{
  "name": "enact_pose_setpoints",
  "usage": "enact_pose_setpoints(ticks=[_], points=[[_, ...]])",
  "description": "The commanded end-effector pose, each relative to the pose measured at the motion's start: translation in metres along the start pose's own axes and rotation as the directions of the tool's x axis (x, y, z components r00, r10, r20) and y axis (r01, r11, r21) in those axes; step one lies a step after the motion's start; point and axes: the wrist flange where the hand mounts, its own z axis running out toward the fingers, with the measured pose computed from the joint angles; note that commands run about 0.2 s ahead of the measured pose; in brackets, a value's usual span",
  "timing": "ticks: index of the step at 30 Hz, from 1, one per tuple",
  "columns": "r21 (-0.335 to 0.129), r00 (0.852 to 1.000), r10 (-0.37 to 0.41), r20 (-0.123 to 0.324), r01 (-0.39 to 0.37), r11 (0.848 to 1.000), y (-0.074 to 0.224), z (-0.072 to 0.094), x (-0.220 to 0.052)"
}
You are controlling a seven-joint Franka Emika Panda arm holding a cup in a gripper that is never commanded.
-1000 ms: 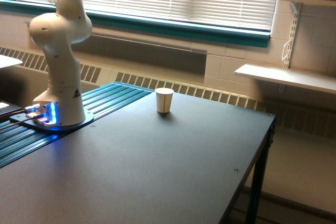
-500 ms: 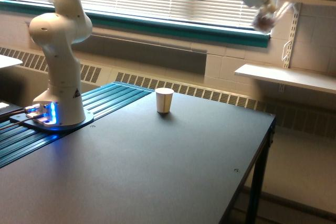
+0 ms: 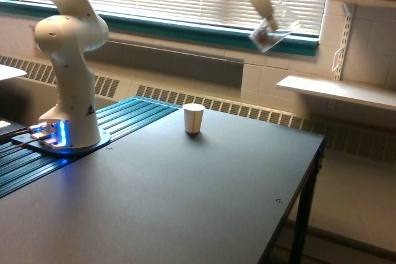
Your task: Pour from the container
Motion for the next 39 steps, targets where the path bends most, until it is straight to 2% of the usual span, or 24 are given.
enact_pose_setpoints(ticks=[1,5,9,11,16,20,22,29,32,33,36,37,38,39], points=[[-0.057,0.985,-0.054,0.166,0.064,0.996,0.007,0.016,-0.056],[-0.052,0.971,-0.075,0.226,0.089,0.995,0.007,0.015,-0.083],[-0.052,0.966,-0.088,0.243,0.103,0.993,0.009,0.013,-0.095],[-0.053,0.955,-0.119,0.273,0.138,0.989,0.007,0.014,-0.122],[-0.072,0.934,-0.186,0.304,0.217,0.973,0.014,0.013,-0.161],[-0.092,0.911,-0.254,0.326,0.298,0.95,0.025,0.015,-0.191],[-0.099,0.905,-0.263,0.335,0.311,0.945,0.032,0.015,-0.201],[-0.146,0.872,-0.309,0.379,0.386,0.911,0.058,0.017,-0.233],[-0.153,0.863,-0.303,0.404,0.391,0.908,0.068,0.017,-0.24],[-0.165,0.857,-0.312,0.41,0.406,0.899,0.072,0.018,-0.244],[-0.178,0.843,-0.325,0.43,0.432,0.884,0.081,0.019,-0.25],[-0.196,0.837,-0.342,0.427,0.455,0.869,0.085,0.021,-0.253],[-0.205,0.833,-0.351,0.427,0.468,0.859,0.088,0.022,-0.255],[-0.213,0.823,-0.364,0.437,0.487,0.847,0.092,0.023,-0.258]])
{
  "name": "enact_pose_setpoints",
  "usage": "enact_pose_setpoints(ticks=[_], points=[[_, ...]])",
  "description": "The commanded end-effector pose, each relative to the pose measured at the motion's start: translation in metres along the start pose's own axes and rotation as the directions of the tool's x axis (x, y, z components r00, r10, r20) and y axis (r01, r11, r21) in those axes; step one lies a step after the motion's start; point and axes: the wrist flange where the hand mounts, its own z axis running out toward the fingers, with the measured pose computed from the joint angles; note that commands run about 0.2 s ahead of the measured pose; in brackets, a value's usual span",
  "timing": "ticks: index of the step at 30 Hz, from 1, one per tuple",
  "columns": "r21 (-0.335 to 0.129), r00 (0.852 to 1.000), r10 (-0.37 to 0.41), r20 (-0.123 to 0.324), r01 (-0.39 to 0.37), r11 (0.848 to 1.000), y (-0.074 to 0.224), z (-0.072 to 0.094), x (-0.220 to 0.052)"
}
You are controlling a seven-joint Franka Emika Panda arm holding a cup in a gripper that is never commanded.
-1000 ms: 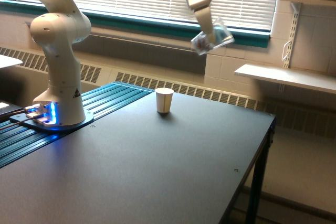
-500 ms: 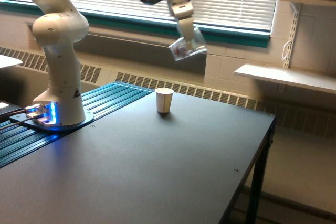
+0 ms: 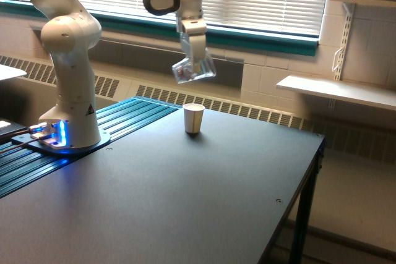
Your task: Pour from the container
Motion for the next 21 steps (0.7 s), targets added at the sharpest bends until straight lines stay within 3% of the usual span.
enact_pose_setpoints(ticks=[1,2,6,10,13,17,21], points=[[-0.099,0.995,-0.094,0.019,0.095,0.991,0.01,0.017,-0.019],[-0.137,0.993,-0.119,0.012,0.12,0.983,0.011,0.022,-0.024],[-0.202,0.977,-0.213,0.008,0.211,0.956,0.015,0.037,-0.036],[-0.209,0.973,-0.232,0.013,0.23,0.951,0.016,0.043,-0.039],[-0.235,0.958,-0.286,0.004,0.279,0.931,0.017,0.051,-0.044],[-0.246,0.96,-0.281,0.002,0.273,0.93,0.019,0.055,-0.042],[-0.279,0.953,-0.303,0.006,0.293,0.915,0.02,0.061,-0.042]])
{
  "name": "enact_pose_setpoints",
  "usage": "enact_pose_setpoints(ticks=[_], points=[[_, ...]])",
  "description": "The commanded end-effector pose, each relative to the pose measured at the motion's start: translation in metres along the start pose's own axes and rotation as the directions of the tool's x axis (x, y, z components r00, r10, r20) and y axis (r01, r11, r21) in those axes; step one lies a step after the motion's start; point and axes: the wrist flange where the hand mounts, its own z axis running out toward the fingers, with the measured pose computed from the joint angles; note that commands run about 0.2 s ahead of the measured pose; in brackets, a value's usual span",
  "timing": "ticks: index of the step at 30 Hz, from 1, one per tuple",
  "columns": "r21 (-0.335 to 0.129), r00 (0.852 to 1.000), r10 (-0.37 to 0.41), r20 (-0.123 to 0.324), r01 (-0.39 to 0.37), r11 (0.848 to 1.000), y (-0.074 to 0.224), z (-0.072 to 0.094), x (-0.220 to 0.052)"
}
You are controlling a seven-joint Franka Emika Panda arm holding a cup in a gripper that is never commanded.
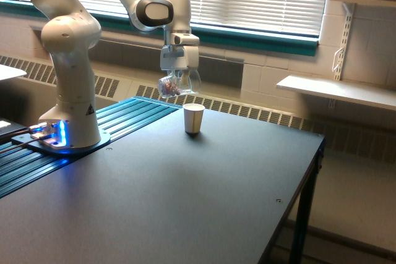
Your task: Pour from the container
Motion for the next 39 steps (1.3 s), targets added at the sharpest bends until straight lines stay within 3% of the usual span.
enact_pose_setpoints(ticks=[1,17,39], points=[[-0.057,1.0,-0.014,0.019,0.016,0.998,0.005,0.02,-0.008],[-0.089,0.994,-0.107,0.03,0.109,0.99,-0.024,0.045,-0.011],[-0.123,0.984,-0.179,-0.003,0.177,0.976,-0.06,0.046,-0.013]])
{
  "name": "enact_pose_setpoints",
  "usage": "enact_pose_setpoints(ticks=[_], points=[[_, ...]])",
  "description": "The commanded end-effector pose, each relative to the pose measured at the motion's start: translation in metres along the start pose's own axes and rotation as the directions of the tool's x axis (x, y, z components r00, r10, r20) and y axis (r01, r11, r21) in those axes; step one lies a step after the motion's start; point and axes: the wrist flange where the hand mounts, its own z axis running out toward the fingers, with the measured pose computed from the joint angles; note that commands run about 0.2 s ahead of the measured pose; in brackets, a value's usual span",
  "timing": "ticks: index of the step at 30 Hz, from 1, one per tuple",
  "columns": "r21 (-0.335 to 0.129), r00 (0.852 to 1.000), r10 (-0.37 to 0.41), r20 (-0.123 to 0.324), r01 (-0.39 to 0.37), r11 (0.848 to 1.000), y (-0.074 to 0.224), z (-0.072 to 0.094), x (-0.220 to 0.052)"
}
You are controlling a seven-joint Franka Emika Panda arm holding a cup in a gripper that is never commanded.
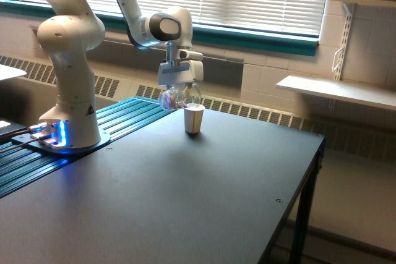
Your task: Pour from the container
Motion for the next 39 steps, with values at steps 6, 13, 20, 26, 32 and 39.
enact_pose_setpoints(ticks=[6,13,20,26,32,39], points=[[-0.102,0.999,-0.013,-0.041,0.009,0.995,0.0,0.002,0.006],[-0.193,0.999,-0.014,-0.04,0.006,0.981,0.018,0.01,0.012],[-0.201,0.999,0.022,-0.043,-0.031,0.979,0.02,0.014,0.014],[-0.192,0.998,-0.004,-0.059,-0.007,0.981,0.008,0.013,0.01],[-0.188,0.998,-0.015,-0.069,0.001,0.982,0.002,0.011,0.007],[-0.175,0.994,-0.064,-0.088,0.047,0.983,-0.017,0.004,-0.008]])
